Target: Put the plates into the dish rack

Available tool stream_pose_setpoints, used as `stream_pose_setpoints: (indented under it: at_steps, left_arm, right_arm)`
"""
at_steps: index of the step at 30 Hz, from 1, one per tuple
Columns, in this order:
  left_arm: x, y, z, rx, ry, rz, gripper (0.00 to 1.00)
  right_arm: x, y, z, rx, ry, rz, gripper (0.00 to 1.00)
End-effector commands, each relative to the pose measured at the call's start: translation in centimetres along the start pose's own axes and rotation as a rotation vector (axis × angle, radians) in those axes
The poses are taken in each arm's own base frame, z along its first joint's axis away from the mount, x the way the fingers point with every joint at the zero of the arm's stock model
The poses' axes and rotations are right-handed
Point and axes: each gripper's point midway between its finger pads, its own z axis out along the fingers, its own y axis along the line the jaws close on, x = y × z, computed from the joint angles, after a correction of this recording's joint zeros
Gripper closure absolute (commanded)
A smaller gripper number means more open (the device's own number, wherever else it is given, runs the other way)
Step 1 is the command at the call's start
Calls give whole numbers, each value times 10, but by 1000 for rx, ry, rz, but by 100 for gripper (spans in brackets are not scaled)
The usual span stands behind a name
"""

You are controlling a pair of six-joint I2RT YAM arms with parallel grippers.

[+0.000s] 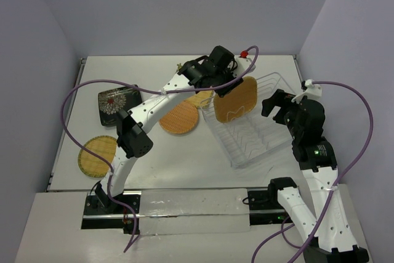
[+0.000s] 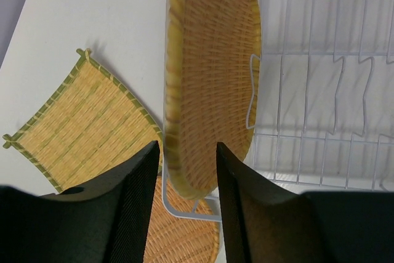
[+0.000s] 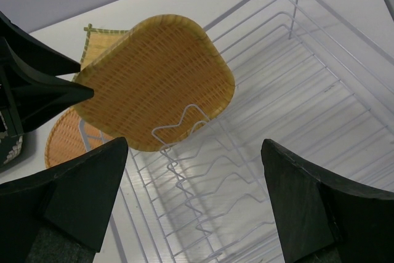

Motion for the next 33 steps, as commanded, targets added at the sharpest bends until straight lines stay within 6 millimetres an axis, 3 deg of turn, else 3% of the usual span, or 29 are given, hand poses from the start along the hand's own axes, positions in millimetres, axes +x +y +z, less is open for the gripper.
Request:
stream_pose_setpoints:
  at_steps: [1,3,7,11,13,15,17,18,19,21,24,26,27,28,29,31,32,33]
  left_arm:
    - [-29,2,-14,-2,-103,-1,49]
    - [-35,2,-22,2,-123,-12,45]
    - [-51,5,-43,-8,-186,-35,27]
    - [-71,19,-86,-24,-289,-99,14]
    - [-80,32,-117,-19,-356,-168,12]
    - [-80,39,-127,-21,-382,-203,12]
    - [-83,58,-159,-37,-454,-281,12]
    - [-76,67,-175,-55,-471,-345,11]
    - [-66,65,-167,-50,-443,-357,11]
    - [-48,86,-195,-155,-466,-456,8]
    - [-11,114,-208,-294,-458,-579,6]
    - [28,135,-220,-364,-470,-678,5]
    - [63,147,-227,-404,-453,-733,5]
    - [68,139,-225,-378,-459,-745,5]
    - [89,157,-235,-430,-469,-796,4]
    - [126,170,-248,-514,-453,-832,2]
    - [133,168,-248,-523,-444,-837,2]
    - [152,180,-257,-580,-427,-853,2]
  right_arm:
    - [-2,0,1,4,-11,5,4]
    - [-2,1,0,-1,-8,4,3]
    - [-3,5,-2,-25,-8,2,1]
    - [-5,13,-6,-65,-10,-1,0]
    - [-5,15,-7,-76,-10,-2,0]
    - [-5,14,-7,-76,-10,-3,0]
    - [-5,15,-8,-77,-13,-1,0]
    - [-6,15,-8,-78,-14,1,0]
    - [-5,18,-8,-97,-6,0,0]
    - [-4,18,-8,-96,-5,-2,0]
    - [-4,16,-8,-83,-7,4,0]
    - [-5,16,-8,-84,-8,5,0]
    - [-5,17,-7,-84,-6,4,0]
    - [-6,17,-7,-84,-8,5,0]
    - [-6,17,-7,-83,-7,3,0]
    - [-6,17,-5,-85,1,3,0]
    - [-6,18,-5,-85,2,0,0]
    - [-7,18,-4,-84,0,-1,0]
